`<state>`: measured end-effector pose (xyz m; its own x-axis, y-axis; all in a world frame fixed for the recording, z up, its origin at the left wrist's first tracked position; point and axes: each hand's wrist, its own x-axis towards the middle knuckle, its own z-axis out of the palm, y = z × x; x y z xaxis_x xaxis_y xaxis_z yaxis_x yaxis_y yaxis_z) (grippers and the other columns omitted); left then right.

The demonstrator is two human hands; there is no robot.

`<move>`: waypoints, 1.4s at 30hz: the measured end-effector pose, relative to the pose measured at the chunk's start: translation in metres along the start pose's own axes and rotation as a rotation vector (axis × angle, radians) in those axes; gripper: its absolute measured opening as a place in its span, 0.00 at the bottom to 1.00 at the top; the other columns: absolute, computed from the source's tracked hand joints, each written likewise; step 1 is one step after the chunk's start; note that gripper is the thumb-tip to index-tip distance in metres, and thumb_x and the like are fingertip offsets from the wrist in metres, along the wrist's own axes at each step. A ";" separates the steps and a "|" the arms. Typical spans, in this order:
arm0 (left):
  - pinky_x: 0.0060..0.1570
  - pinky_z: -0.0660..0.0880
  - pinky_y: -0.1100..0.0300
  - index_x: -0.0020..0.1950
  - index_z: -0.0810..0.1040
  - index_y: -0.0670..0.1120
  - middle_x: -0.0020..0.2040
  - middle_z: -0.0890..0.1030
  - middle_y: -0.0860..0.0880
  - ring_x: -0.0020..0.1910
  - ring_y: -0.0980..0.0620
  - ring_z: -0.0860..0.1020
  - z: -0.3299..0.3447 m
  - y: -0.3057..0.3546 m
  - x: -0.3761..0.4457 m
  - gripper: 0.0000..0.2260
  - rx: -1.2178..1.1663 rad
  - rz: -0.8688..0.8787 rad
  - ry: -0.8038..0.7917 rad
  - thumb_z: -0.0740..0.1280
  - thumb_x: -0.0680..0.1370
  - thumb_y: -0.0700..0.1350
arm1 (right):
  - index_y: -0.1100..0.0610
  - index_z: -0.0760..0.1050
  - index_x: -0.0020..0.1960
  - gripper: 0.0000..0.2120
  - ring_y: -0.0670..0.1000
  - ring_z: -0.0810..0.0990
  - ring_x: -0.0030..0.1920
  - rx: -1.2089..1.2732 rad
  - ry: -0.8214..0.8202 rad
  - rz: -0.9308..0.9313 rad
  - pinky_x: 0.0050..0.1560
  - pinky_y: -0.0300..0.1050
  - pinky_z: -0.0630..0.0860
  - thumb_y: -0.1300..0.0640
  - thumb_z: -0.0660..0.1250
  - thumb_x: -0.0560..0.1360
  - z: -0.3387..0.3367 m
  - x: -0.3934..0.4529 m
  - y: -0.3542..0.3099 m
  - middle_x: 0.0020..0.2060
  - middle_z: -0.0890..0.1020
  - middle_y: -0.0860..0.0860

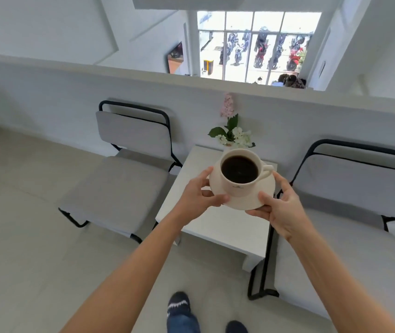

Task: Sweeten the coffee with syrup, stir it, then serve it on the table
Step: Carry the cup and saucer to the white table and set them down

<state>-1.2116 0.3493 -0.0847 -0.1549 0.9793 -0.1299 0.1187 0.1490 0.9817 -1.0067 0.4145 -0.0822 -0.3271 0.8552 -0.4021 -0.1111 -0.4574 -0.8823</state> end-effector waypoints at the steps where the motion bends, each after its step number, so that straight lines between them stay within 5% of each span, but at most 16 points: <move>1: 0.46 0.82 0.57 0.65 0.71 0.65 0.58 0.81 0.47 0.47 0.47 0.85 -0.012 -0.006 0.013 0.30 0.006 -0.005 -0.005 0.77 0.73 0.38 | 0.44 0.64 0.73 0.30 0.62 0.87 0.42 0.001 0.010 0.003 0.35 0.52 0.86 0.71 0.63 0.79 0.010 0.012 0.002 0.62 0.76 0.64; 4: 0.48 0.83 0.53 0.74 0.69 0.55 0.60 0.80 0.43 0.50 0.42 0.85 -0.045 -0.029 0.053 0.34 0.029 -0.021 -0.047 0.78 0.72 0.39 | 0.45 0.64 0.73 0.29 0.62 0.86 0.43 0.011 0.063 0.010 0.35 0.51 0.86 0.70 0.63 0.79 0.037 0.047 0.012 0.62 0.75 0.62; 12: 0.44 0.82 0.57 0.71 0.70 0.59 0.58 0.79 0.48 0.42 0.51 0.82 -0.098 -0.086 0.143 0.33 0.078 -0.008 -0.201 0.78 0.72 0.40 | 0.35 0.68 0.59 0.27 0.66 0.84 0.52 0.042 0.179 0.029 0.36 0.51 0.85 0.69 0.64 0.79 0.080 0.127 0.052 0.65 0.74 0.65; 19: 0.45 0.83 0.57 0.66 0.65 0.72 0.55 0.80 0.50 0.39 0.51 0.81 -0.100 -0.167 0.189 0.37 0.139 -0.086 -0.252 0.78 0.72 0.40 | 0.39 0.62 0.69 0.29 0.61 0.86 0.48 0.043 0.251 0.072 0.38 0.49 0.85 0.69 0.63 0.80 0.069 0.189 0.125 0.63 0.77 0.67; 23: 0.44 0.82 0.58 0.79 0.62 0.57 0.58 0.79 0.48 0.40 0.48 0.82 -0.095 -0.226 0.209 0.41 0.189 -0.151 -0.265 0.78 0.72 0.41 | 0.40 0.62 0.71 0.30 0.62 0.85 0.51 0.038 0.259 0.084 0.38 0.48 0.85 0.68 0.64 0.80 0.057 0.219 0.172 0.64 0.77 0.63; 30: 0.43 0.81 0.61 0.81 0.58 0.54 0.61 0.78 0.49 0.43 0.46 0.82 -0.081 -0.327 0.234 0.43 0.222 -0.215 -0.289 0.78 0.72 0.40 | 0.43 0.58 0.75 0.31 0.62 0.84 0.53 0.025 0.277 0.110 0.39 0.48 0.85 0.66 0.65 0.80 0.034 0.266 0.260 0.64 0.77 0.60; 36: 0.42 0.80 0.63 0.80 0.58 0.54 0.61 0.78 0.50 0.40 0.51 0.79 -0.071 -0.397 0.246 0.43 0.260 -0.253 -0.313 0.78 0.72 0.38 | 0.42 0.56 0.76 0.31 0.57 0.87 0.39 -0.086 0.308 0.194 0.37 0.48 0.85 0.64 0.64 0.81 0.018 0.296 0.326 0.54 0.83 0.63; 42: 0.48 0.81 0.58 0.77 0.58 0.60 0.55 0.79 0.57 0.42 0.51 0.80 -0.067 -0.443 0.255 0.43 0.321 -0.228 -0.357 0.78 0.71 0.41 | 0.41 0.51 0.77 0.31 0.58 0.88 0.36 -0.182 0.299 0.264 0.34 0.49 0.84 0.60 0.62 0.82 0.011 0.314 0.365 0.49 0.85 0.59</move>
<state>-1.3693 0.5242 -0.5433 0.1254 0.8946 -0.4290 0.4235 0.3427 0.8385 -1.1603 0.5132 -0.5277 -0.0332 0.7602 -0.6488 0.1160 -0.6419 -0.7580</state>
